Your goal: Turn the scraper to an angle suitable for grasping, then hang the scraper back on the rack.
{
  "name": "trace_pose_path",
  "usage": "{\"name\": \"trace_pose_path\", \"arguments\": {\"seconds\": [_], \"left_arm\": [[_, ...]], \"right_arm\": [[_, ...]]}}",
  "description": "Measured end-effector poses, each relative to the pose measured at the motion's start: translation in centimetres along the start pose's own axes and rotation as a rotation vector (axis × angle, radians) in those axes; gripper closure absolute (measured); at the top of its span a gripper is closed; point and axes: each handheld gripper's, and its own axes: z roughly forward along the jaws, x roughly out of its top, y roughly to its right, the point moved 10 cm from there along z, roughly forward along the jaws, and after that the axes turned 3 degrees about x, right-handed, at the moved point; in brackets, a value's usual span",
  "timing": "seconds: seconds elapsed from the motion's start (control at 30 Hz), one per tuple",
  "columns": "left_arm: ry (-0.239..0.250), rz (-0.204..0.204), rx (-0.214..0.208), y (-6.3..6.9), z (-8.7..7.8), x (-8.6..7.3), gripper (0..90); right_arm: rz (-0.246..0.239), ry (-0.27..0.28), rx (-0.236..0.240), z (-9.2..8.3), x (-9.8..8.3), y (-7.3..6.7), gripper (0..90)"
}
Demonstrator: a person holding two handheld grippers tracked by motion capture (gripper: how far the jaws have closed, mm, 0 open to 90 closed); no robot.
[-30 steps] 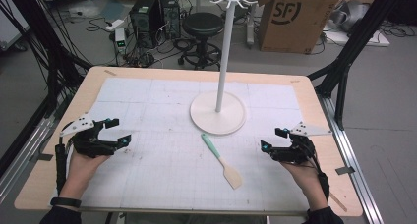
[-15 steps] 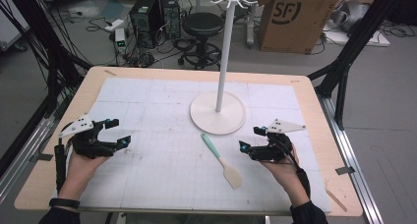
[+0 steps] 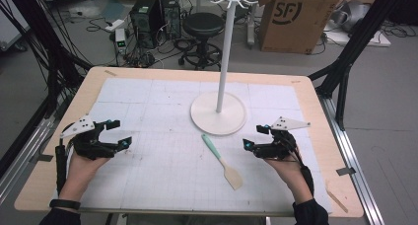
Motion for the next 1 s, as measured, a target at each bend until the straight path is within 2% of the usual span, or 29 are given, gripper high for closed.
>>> {"name": "trace_pose_path", "arguments": {"seconds": [0.47,0.7,0.87,1.0], "left_arm": [[-0.002,-0.005,0.002,-0.2,-0.1,-0.1,14.2],[0.004,-0.007,0.005,-0.2,-0.3,0.1,14.2],[0.013,-0.011,0.006,-0.2,-0.4,0.2,14.2],[0.012,-0.015,0.008,-0.2,-0.4,0.2,14.2]], "right_arm": [[-0.016,-0.013,0.007,0.6,-0.1,-0.5,19.2],[-0.034,-0.049,0.036,2.1,-0.3,-2.5,19.9],[-0.035,-0.101,0.049,3.6,-0.9,-4.4,26.5],[-0.021,-0.122,0.058,4.5,-1.4,-5.1,30.3]]}}
